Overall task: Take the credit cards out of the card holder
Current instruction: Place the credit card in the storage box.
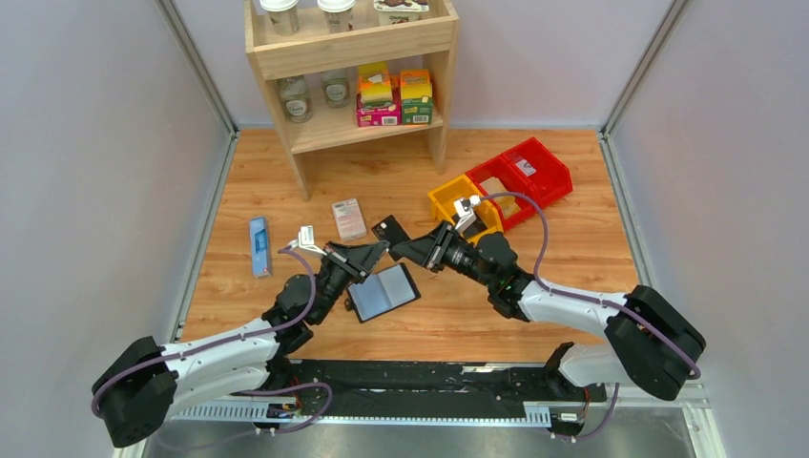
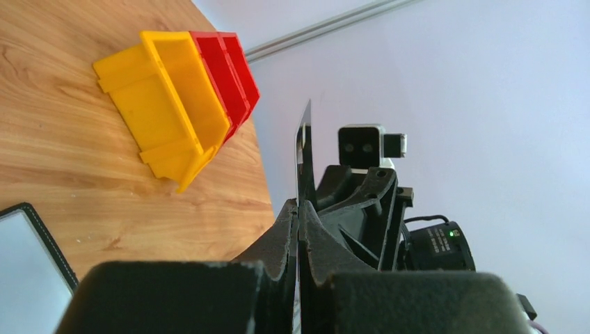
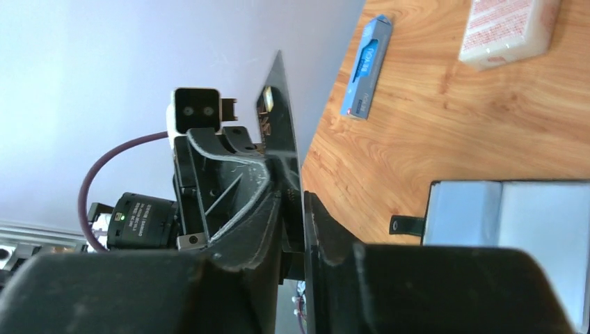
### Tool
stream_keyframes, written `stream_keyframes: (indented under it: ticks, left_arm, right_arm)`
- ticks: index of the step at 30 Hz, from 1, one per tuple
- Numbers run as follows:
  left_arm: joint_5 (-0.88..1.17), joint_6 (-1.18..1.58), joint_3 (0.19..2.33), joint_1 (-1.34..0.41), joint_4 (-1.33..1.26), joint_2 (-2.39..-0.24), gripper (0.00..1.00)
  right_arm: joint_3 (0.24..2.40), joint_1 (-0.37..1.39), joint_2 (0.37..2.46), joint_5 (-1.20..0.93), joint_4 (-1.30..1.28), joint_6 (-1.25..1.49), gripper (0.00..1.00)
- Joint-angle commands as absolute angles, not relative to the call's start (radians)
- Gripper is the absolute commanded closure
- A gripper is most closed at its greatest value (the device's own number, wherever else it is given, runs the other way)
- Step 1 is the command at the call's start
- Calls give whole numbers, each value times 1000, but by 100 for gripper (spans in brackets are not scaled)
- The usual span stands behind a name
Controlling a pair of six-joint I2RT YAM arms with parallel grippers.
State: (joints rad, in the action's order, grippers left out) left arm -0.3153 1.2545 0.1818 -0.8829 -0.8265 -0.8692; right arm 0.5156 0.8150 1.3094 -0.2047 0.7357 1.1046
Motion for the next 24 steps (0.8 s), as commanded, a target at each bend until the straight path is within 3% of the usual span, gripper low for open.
stream_keyframes:
  ticks: [1, 2, 8, 11, 17, 24]
  left_arm:
    - [-293, 1266, 206, -887, -907, -861, 99]
    - [-291, 1262, 207, -887, -841, -847, 94]
    - [-89, 1013, 403, -816, -181, -715, 63]
    - [-17, 847, 529, -773, -5, -713, 51]
    - [181, 458, 760, -750, 276, -826, 44]
    - [450, 203, 945, -744, 377, -948, 43]
  right_arm:
    - [545, 807, 1287, -182, 816, 1072, 92]
    - [545, 799, 1276, -190, 805, 1060, 99]
    - [590, 706, 1190, -346, 560, 912, 100]
    - [639, 663, 1149, -445, 378, 784, 100]
    - [784, 655, 1059, -544, -96, 431, 100]
    - [821, 655, 954, -629, -250, 261, 100]
